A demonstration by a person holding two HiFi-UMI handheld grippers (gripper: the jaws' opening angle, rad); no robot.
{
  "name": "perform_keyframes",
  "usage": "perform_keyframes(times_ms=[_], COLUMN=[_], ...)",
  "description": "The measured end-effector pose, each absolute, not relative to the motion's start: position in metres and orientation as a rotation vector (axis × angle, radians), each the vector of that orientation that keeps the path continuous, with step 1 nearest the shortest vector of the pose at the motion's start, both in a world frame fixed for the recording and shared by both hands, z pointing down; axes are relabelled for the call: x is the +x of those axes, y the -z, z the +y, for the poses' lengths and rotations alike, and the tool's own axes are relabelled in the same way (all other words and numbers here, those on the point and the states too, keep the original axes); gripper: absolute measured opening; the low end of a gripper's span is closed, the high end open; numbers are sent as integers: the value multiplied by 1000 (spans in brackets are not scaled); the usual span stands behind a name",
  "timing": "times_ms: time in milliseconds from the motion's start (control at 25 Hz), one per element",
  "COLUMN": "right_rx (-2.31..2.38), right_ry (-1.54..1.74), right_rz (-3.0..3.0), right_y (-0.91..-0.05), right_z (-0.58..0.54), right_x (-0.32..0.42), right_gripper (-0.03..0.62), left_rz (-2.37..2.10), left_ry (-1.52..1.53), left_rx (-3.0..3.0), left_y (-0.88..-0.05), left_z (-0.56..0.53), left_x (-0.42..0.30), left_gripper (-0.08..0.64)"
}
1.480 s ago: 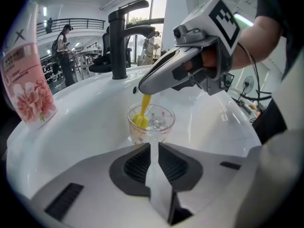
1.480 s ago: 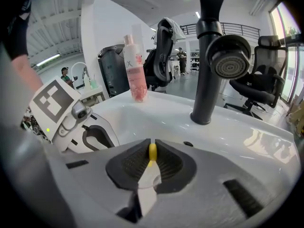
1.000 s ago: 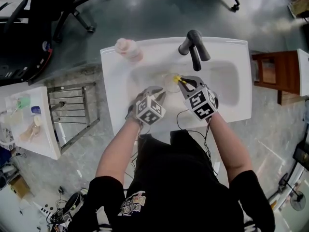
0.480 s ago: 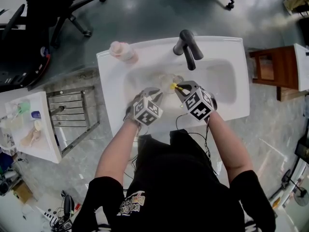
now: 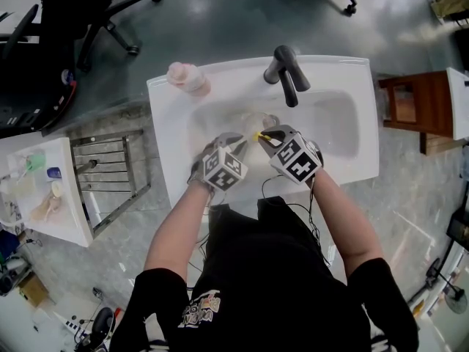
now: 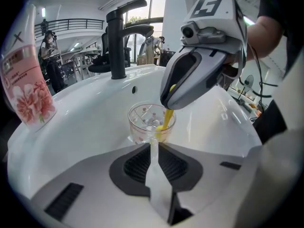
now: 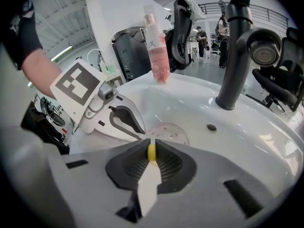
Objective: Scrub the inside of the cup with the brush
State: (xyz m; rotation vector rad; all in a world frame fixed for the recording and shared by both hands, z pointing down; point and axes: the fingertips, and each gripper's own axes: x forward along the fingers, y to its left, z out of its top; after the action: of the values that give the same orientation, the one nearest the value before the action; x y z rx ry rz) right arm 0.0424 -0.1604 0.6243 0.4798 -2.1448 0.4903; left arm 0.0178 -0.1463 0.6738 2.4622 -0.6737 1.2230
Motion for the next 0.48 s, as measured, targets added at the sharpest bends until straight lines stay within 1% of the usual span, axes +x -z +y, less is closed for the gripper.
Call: perform_keyframes(times_ms=[480], right_rx=[612], right_ry=[-497], right_rz=[-2247], right_y=[-621], right_z=[-183], right_x=[22], right_gripper=[37], left_rz=[-664], left_ry=[-1211], left_rx=[2457], left_y=[-674], left_z=[-146], left_x=[19], left_gripper=[45])
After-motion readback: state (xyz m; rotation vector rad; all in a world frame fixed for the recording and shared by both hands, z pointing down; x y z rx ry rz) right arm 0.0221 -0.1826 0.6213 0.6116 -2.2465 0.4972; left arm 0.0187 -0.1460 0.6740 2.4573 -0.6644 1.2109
